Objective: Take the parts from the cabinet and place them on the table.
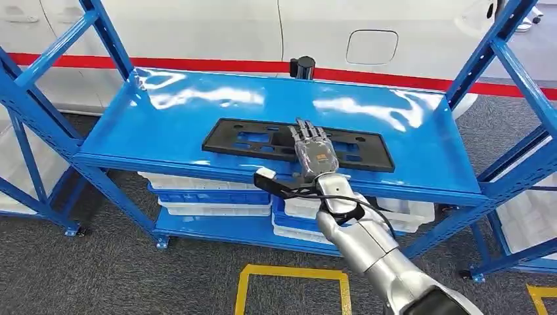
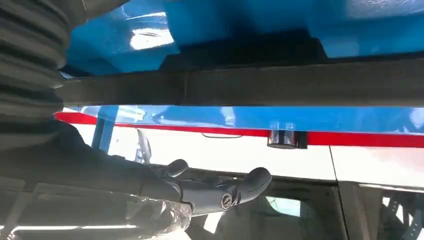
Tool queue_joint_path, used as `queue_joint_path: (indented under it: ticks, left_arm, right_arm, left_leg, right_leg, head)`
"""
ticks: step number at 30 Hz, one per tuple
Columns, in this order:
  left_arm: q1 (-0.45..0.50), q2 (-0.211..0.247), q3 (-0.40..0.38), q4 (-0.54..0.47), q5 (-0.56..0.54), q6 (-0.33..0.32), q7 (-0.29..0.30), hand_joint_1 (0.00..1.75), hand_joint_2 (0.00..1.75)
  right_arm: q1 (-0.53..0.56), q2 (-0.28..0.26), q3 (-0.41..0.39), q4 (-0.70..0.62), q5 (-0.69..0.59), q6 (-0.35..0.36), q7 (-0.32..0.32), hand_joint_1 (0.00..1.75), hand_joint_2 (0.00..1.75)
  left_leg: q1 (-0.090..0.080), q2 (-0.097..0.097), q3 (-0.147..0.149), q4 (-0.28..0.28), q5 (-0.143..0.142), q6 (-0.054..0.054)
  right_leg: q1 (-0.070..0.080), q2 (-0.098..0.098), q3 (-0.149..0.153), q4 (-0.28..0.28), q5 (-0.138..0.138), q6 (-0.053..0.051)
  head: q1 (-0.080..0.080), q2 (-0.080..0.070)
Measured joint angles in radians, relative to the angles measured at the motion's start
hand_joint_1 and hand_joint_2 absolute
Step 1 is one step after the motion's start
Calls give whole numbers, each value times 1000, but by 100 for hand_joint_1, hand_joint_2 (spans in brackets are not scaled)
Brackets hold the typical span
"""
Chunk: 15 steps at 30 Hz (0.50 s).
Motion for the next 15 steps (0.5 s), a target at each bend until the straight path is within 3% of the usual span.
queue_joint_path:
  ticks: [10,11,12,13,15]
  left_arm:
    - [-3,-3,-2,-8,-9,-6,3,0,0]
    - [-3,-4,-2,-8,-10,-6,3,0,0]
    - [-3,-4,-2,-8,-11,-8,3,0,0]
    - [-3,-5,-3,-8,-11,-8,3,0,0]
    - [-4,-5,-9,-8,-12,-9,4,0,0]
  right_arm:
    - [-16,9,-12,42,12,-16,1,0,175]
    - [-16,10,-15,43,13,-17,1,28,175]
    - [-16,12,-17,44,14,-18,1,117,175]
    - [-16,13,-18,45,15,-19,1,145,175]
    - [-15,14,-19,46,18,-21,1,141,175]
  left_leg:
    - [0,0,4,0,1,1]
    - [0,0,4,0,1,1]
    - [-1,0,4,0,1,2]
    - [-1,0,4,0,1,2]
    - [-1,-1,4,0,1,2]
  right_leg:
    - [0,0,-4,0,0,0]
    - [0,0,-4,0,0,0]
    - [0,0,-4,0,1,1]
    - [0,0,-4,0,1,1]
    - [0,0,-4,0,1,1]
  head:
    - [0,0]
    - [0,0]
    - [0,0]
    - [0,0]
    - [0,0]
